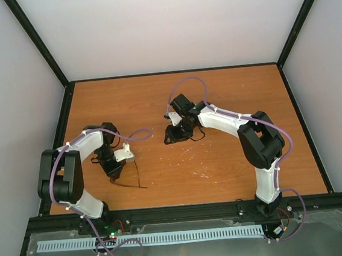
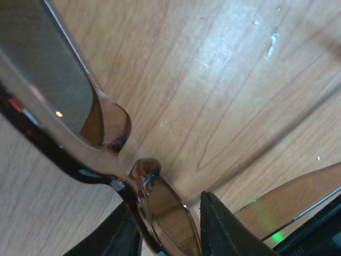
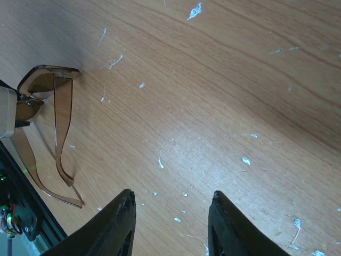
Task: Organize the sunglasses
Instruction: Pick up the sunglasses from the center of the board.
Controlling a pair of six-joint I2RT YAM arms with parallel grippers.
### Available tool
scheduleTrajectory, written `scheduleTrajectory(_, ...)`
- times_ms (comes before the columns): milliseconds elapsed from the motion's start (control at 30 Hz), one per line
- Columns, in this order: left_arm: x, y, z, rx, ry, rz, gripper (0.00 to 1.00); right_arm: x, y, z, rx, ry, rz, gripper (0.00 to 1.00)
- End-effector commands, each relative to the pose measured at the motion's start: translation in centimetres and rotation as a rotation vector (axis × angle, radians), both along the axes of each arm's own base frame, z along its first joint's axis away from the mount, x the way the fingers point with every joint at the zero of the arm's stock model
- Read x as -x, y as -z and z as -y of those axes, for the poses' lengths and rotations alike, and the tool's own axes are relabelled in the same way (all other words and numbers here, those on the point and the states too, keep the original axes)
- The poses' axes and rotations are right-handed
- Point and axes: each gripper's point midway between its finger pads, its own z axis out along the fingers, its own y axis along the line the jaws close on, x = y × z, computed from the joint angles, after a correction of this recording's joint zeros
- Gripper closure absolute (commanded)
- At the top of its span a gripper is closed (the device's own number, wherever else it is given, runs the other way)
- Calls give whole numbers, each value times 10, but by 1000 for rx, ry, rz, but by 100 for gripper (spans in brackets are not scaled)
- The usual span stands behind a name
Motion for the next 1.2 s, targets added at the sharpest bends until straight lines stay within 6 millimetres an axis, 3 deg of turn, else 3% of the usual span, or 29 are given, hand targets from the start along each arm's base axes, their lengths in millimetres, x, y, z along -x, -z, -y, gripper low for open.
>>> scheduleTrajectory(0, -10, 3, 1, -5, 4, 41, 71, -2, -16, 1, -29, 9, 28, 62)
scheduleTrajectory(300, -26, -2, 0, -13, 30, 95, 96, -6, -18, 2, -24, 11, 49, 66)
scheduleTrajectory(400, -39, -10, 6, 20, 51, 140, 99, -9, -24, 3, -19, 1, 88, 67)
scheduleTrajectory(500, -56, -20, 18, 67, 81, 182, 100, -15, -43, 3, -34, -39, 187, 65)
scheduleTrajectory(733, -96, -58, 70, 218, 214, 293, 99, -11, -89, 23, -7, -242, 610, 60)
scheduleTrajectory(900, -107, -70, 103, 260, 320, 320, 100, 32, -127, 36, -81, -455, 884, 55)
scheduleTrajectory(967, -109, -77, 117, 302, 347, 327, 100, 45, -132, 46, -55, -501, 972, 52)
scheduleTrajectory(1067, -112, -100, 142, 435, 357, 358, 100, 31, -128, 76, 32, -297, 974, 53)
scheduleTrajectory(1167, -110, -125, 165, 589, 358, 398, 100, 19, -123, 102, -78, -53, 856, 52)
